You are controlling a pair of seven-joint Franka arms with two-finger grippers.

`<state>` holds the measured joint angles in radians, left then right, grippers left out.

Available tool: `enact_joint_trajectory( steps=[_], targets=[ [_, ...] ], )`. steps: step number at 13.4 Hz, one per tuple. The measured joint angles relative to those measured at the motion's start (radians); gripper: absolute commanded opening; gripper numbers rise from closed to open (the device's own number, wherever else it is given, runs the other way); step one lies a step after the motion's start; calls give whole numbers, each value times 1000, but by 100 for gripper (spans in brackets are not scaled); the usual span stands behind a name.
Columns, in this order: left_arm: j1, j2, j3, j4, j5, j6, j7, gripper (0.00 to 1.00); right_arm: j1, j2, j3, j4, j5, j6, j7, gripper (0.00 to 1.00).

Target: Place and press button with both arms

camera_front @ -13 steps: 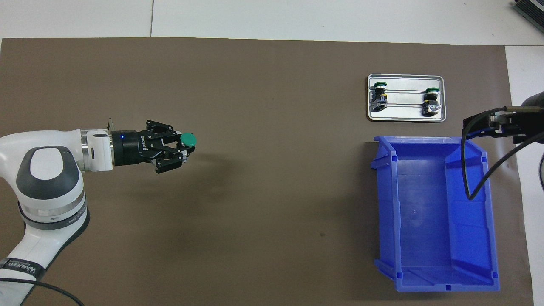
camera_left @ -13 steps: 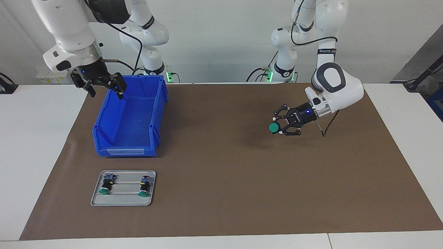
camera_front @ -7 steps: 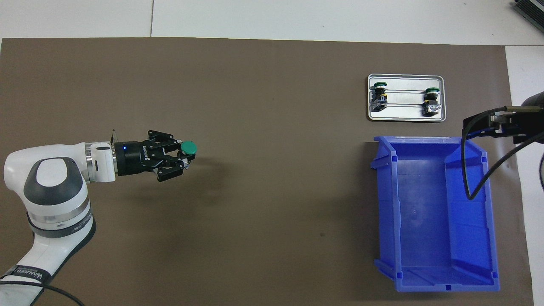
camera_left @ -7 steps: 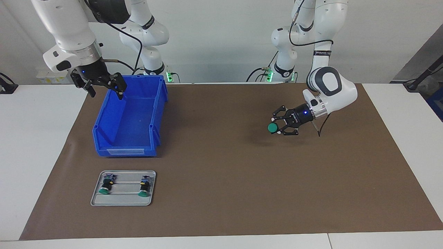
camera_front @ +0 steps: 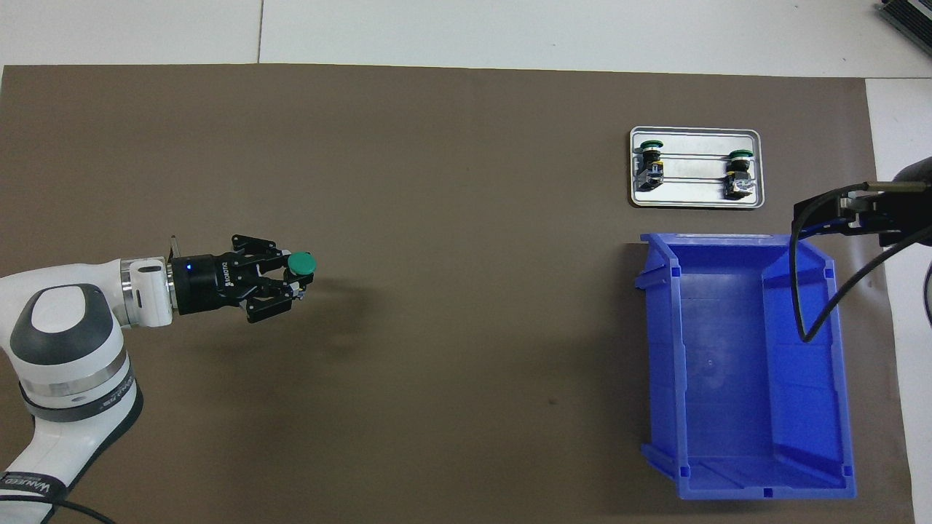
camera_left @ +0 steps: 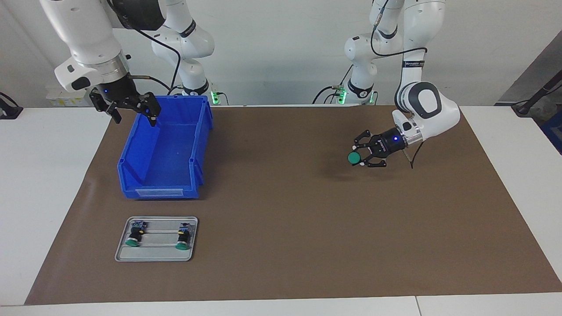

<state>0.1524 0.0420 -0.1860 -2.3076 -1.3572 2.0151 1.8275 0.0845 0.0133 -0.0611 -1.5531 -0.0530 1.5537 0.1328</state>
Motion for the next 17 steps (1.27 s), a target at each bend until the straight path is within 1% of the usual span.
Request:
enact_joint_trajectory(
  steps=[9,10,11,17],
  targets=[
    [1,-9,1,-7,-3,-5,14,0,0,0,0,0,0,0,0,100],
    [0,-11,-1,-5,-18,-6,33,0,0,0,0,0,0,0,0,100],
    [-3,-12,-5,-1,-61,-6,48,0,0,0,0,0,0,0,0,100],
    [-71,-5,-17,28,-225,-5,62,0,0,0,0,0,0,0,0,100]
  ],
)
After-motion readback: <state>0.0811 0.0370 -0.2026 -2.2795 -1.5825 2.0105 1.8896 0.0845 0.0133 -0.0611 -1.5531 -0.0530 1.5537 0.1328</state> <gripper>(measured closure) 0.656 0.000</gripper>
